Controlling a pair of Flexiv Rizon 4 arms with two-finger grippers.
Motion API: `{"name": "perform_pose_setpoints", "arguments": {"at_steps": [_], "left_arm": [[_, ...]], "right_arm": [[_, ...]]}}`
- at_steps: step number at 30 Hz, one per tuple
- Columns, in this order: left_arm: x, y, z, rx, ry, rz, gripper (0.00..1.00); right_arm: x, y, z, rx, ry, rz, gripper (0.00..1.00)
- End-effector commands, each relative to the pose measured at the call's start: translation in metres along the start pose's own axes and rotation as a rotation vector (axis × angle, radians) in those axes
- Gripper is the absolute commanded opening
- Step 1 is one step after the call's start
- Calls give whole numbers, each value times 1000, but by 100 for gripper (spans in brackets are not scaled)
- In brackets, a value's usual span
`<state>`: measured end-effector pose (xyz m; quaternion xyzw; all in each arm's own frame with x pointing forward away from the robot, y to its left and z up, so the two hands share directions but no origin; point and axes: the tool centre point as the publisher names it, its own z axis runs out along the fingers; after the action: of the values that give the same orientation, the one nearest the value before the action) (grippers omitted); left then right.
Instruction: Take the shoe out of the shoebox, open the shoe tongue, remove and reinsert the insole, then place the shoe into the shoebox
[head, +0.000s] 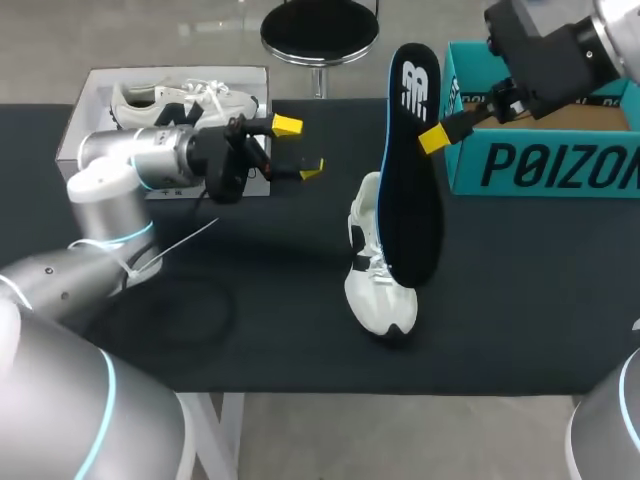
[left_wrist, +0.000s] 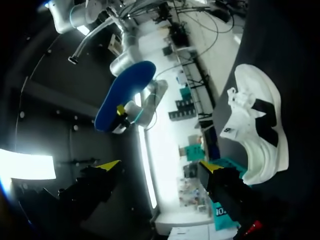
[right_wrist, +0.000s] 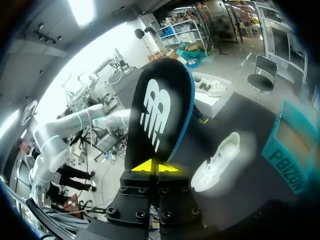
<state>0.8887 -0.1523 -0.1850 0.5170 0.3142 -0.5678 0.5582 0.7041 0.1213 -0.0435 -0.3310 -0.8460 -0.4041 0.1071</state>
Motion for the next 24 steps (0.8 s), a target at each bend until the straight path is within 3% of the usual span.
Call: {"name": "perform_pose_setpoints", "arguments": {"at_steps": [1,8,15,24], "left_arm": [[-14,-12,5,13,68,15,100],[-24,-32,14,18,183,127,100],[-24,-50,27,31,201,156,100],[-19,-51,31,22,219,160,100]], "right_arm": [[-1,2,2,4,0,1,0],[-1,2,2,4,0,1,0],[-1,2,2,4,0,1,0],[-1,2,2,4,0,1,0]]}}
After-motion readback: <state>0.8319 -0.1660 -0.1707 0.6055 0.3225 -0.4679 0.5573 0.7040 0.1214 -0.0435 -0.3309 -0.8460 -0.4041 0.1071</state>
